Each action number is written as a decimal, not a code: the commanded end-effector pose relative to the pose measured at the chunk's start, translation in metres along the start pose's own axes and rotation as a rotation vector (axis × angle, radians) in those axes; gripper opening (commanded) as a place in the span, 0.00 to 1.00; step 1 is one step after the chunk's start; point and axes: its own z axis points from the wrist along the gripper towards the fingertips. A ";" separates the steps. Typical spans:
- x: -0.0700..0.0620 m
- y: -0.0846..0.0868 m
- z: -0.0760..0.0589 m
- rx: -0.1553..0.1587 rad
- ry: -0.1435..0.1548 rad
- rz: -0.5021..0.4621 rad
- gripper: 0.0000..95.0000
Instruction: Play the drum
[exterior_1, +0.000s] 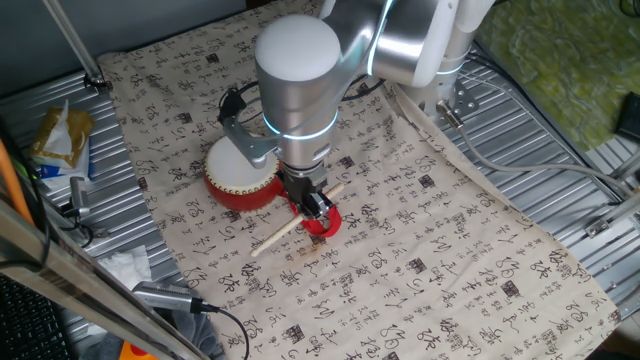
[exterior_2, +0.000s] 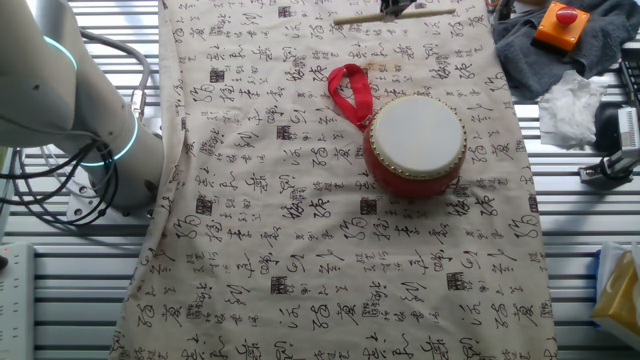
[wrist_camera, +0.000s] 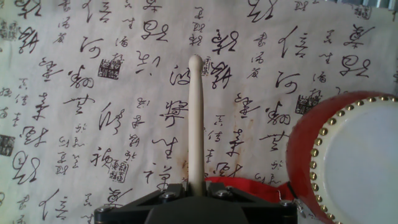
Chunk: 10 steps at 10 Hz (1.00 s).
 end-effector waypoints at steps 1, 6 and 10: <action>0.000 -0.001 0.001 0.003 -0.001 0.037 0.00; 0.000 -0.001 0.001 0.005 -0.017 0.100 0.00; 0.000 -0.001 0.001 0.006 -0.040 0.110 0.00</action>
